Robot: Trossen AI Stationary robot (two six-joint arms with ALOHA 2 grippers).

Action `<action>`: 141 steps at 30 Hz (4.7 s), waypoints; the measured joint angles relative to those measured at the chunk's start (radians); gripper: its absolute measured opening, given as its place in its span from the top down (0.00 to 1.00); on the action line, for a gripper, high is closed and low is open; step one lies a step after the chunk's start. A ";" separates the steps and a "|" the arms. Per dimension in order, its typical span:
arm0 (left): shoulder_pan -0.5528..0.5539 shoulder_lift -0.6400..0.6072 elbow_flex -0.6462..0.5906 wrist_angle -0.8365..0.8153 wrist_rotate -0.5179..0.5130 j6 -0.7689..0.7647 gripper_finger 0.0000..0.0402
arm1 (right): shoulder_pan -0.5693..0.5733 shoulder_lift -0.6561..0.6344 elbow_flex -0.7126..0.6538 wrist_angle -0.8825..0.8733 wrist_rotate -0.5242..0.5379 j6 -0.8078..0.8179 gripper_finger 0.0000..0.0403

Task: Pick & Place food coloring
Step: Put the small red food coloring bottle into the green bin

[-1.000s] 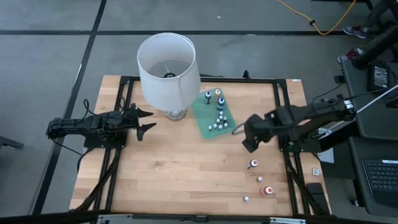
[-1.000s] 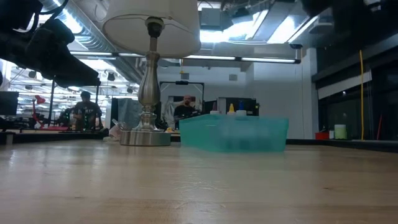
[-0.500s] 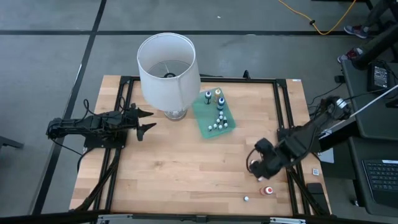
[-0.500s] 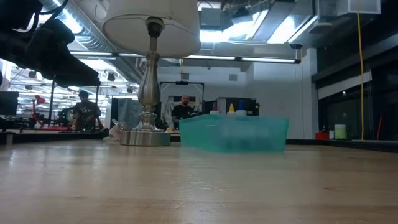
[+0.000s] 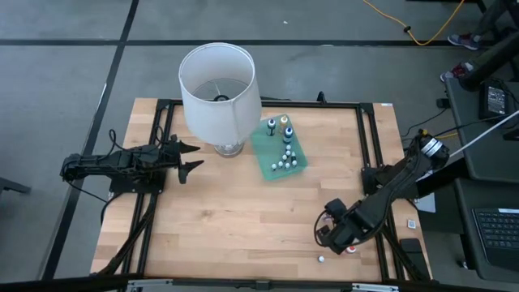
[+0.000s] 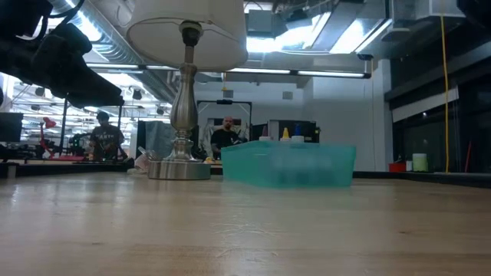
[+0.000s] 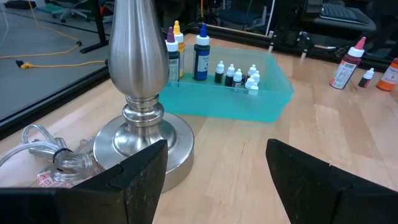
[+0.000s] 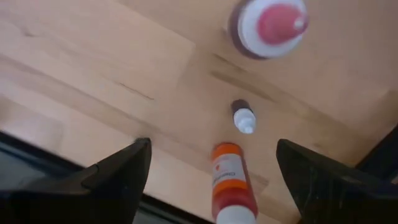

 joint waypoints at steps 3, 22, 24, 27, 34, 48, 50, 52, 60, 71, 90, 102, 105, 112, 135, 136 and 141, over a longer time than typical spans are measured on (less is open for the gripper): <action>0.000 0.000 0.000 0.000 0.000 0.000 0.33 | 0.018 0.001 -0.045 0.013 -0.006 0.047 0.14; 0.000 0.000 0.000 0.000 0.000 0.000 0.34 | 0.019 0.000 -0.278 0.297 -0.040 0.098 0.22; 0.000 0.000 0.000 0.000 0.000 0.000 0.34 | 0.021 -0.001 -0.288 0.314 -0.045 0.099 0.22; 0.000 0.000 0.000 0.000 0.000 0.000 0.34 | 0.023 0.000 -0.291 0.322 -0.047 0.098 0.24; 0.000 0.000 0.000 0.000 0.000 0.000 0.34 | 0.023 0.000 -0.291 0.332 -0.064 0.097 0.41; 0.000 0.000 0.000 0.000 0.000 0.000 0.34 | 0.023 0.000 -0.290 0.335 -0.063 0.095 0.64; 0.000 0.000 0.000 0.000 0.000 0.000 0.34 | 0.023 0.000 -0.290 0.334 -0.063 0.095 0.67; 0.000 0.000 0.000 0.000 0.000 0.000 0.34 | 0.023 0.000 -0.290 0.332 -0.064 0.095 0.70; 0.000 0.000 0.000 0.000 0.000 0.000 0.34 | 0.023 -0.002 -0.290 0.330 -0.078 0.090 0.86; 0.000 0.000 0.000 0.000 0.000 0.000 0.34 | 0.018 -0.083 -0.192 0.122 -0.098 0.028 0.83; 0.000 0.000 0.000 0.000 0.000 0.000 0.34 | -0.425 -0.134 0.122 -0.371 0.066 -0.924 0.85; 0.000 0.000 0.000 0.000 0.000 0.000 0.34 | -0.802 -0.088 0.123 -0.154 0.124 -1.502 0.84; 0.000 0.000 0.000 0.000 0.000 0.000 0.33 | -0.861 -0.042 0.122 -0.089 0.124 -1.590 0.84; 0.000 0.000 0.000 0.000 0.000 0.000 0.33 | -0.945 0.086 0.122 0.062 0.113 -1.715 0.84; 0.000 0.000 0.000 0.000 0.000 0.000 0.33 | -0.979 0.293 0.122 0.190 0.072 -1.768 0.83; 0.000 0.000 0.000 0.000 0.000 0.000 0.33 | -0.979 0.299 0.122 0.191 0.067 -1.769 0.83; 0.000 0.000 0.000 0.000 0.000 0.000 0.33 | -0.979 0.302 0.122 0.200 0.063 -1.770 0.80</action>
